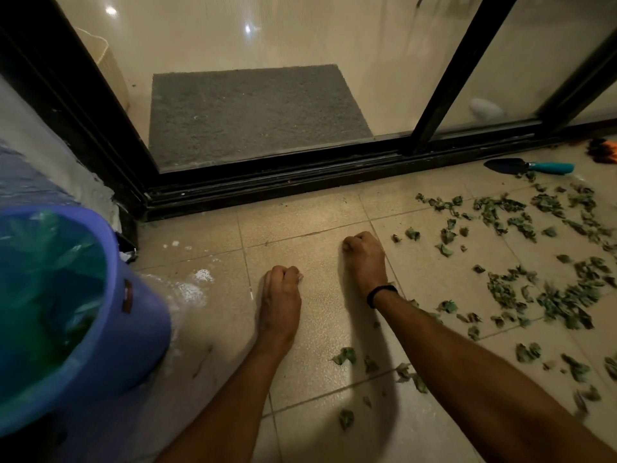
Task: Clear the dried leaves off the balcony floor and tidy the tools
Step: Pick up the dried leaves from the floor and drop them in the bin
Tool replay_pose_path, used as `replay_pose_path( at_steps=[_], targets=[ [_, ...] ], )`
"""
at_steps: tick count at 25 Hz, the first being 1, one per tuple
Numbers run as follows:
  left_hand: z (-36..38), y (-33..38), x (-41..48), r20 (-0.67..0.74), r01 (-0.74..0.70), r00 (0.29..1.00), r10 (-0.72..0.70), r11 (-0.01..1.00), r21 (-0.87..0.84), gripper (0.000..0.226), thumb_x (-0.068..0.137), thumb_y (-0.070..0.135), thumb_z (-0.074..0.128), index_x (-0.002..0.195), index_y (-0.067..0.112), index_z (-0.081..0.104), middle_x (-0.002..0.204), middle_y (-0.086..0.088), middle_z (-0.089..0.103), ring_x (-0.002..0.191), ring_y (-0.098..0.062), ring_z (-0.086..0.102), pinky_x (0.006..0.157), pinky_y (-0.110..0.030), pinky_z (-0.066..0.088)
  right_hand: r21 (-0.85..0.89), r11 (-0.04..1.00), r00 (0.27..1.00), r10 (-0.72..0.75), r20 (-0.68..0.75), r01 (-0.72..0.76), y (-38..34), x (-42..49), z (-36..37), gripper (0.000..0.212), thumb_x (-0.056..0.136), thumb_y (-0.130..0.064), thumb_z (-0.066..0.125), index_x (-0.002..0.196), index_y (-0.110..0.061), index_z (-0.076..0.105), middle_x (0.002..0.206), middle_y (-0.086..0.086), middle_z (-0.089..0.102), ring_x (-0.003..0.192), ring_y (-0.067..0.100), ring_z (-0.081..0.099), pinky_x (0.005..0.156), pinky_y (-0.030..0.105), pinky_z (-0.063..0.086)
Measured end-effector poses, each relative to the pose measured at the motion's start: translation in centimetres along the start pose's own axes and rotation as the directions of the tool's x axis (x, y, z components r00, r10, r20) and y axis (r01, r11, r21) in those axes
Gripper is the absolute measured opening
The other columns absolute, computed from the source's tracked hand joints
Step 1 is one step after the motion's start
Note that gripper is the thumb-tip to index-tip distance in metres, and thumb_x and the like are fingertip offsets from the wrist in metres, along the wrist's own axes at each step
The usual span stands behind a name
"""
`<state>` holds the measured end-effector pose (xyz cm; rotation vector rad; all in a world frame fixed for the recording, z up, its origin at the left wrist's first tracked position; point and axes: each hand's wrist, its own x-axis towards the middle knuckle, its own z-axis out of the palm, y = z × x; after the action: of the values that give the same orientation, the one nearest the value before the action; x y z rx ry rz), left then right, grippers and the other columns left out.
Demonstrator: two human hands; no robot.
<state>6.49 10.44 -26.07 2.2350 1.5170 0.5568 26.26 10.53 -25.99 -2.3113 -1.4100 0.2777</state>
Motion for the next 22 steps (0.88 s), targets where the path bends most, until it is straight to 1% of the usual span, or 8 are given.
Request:
replay_pose_path(
  at_steps=[2,4,7,9,12,16,19,22],
  targets=[
    [-1.3,1.0,-0.1,0.022,0.095,0.995,-0.095,0.995,0.018,0.017,0.099,0.011,0.053,0.11,0.017,0.065,0.104,-0.004,0.059,0.095,-0.018,0.052,0.075,-0.027,0.044,0.285,0.904,0.945,0.328,0.022,-0.32,-2.6,0.7,-1.2,0.015,0.093,-0.009,0.061,0.094,-0.01,0.075,0.094,0.006,0.07,0.092,0.019,0.062,0.078,0.021,0.048],
    [-4.5,3.1,-0.4,0.002,0.203,0.979,-0.204,0.975,-0.088,0.019,0.1,0.012,0.05,0.111,0.019,0.065,0.107,-0.003,0.061,0.098,-0.018,0.055,0.074,-0.02,0.039,0.66,0.481,0.795,0.518,0.317,-0.577,-6.6,1.2,-3.1,0.011,0.088,-0.008,0.068,0.096,-0.005,0.075,0.085,0.005,0.071,0.09,0.021,0.068,0.087,0.032,0.058],
    [-14.3,6.8,-1.0,-0.231,0.137,0.95,-0.208,0.947,-0.29,0.015,0.103,0.019,0.052,0.107,0.019,0.066,0.102,0.002,0.059,0.09,-0.011,0.055,0.067,-0.014,0.037,0.828,0.009,0.818,0.156,0.553,-0.561,-15.0,1.1,-7.1,0.011,0.09,0.0,0.065,0.101,0.002,0.068,0.085,0.007,0.062,0.075,0.013,0.059,0.074,0.022,0.057],
    [-23.4,7.8,-1.5,-0.428,0.072,0.878,-0.213,0.944,-0.323,0.014,0.102,0.022,0.055,0.102,0.019,0.068,0.099,0.002,0.063,0.088,-0.012,0.057,0.073,-0.022,0.044,0.88,0.021,0.871,-0.132,0.473,-0.475,-21.3,0.0,-9.9,0.014,0.092,-0.003,0.064,0.104,0.001,0.067,0.088,0.008,0.063,0.076,0.012,0.059,0.07,0.02,0.053],
    [-34.8,4.4,-2.5,-0.508,0.208,0.83,-0.231,0.973,-0.102,0.013,0.096,0.028,0.062,0.093,0.021,0.072,0.09,-0.005,0.072,0.087,-0.027,0.065,0.08,-0.035,0.048,0.939,0.312,0.856,-0.434,0.28,-0.149,-29.9,-3.2,-12.8,0.013,0.092,-0.006,0.066,0.103,-0.004,0.072,0.091,0.005,0.072,0.082,0.01,0.065,0.072,0.021,0.054],
    [-40.3,-3.3,-5.0,-0.164,0.535,0.834,-0.527,0.845,0.01,0.026,0.066,0.054,0.058,0.078,0.037,0.074,0.085,-0.011,0.075,0.085,-0.035,0.072,0.083,-0.051,0.058,0.557,0.58,0.565,-0.794,0.223,0.595,-37.4,-7.2,-12.5,0.03,0.088,-0.004,0.063,0.114,-0.014,0.074,0.107,0.002,0.074,0.097,0.013,0.068,0.091,0.03,0.053],
    [-39.8,-6.3,-6.2,-0.122,0.527,0.845,-0.52,0.849,0.03,0.024,0.063,0.049,0.054,0.079,0.064,0.065,0.091,-0.005,0.076,0.085,-0.034,0.074,0.086,-0.052,0.058,0.527,0.642,0.595,-0.751,0.286,0.556,-38.8,-7.7,-11.4,0.034,0.083,0.001,0.064,0.112,-0.013,0.074,0.102,0.003,0.075,0.092,0.015,0.071,0.087,0.033,0.057],
    [-39.4,-3.0,-5.7,-0.252,0.459,0.845,-0.472,0.881,-0.112,0.024,0.074,0.049,0.057,0.093,0.043,0.071,0.083,0.001,0.075,0.081,-0.028,0.073,0.086,-0.045,0.059,0.778,0.585,0.737,-0.627,0.252,0.231,-37.4,-7.3,-12.4,0.01,0.084,-0.004,0.075,0.093,0.001,0.073,0.083,0.013,0.074,0.07,0.018,0.073,0.073,0.037,0.062]
  ],
)
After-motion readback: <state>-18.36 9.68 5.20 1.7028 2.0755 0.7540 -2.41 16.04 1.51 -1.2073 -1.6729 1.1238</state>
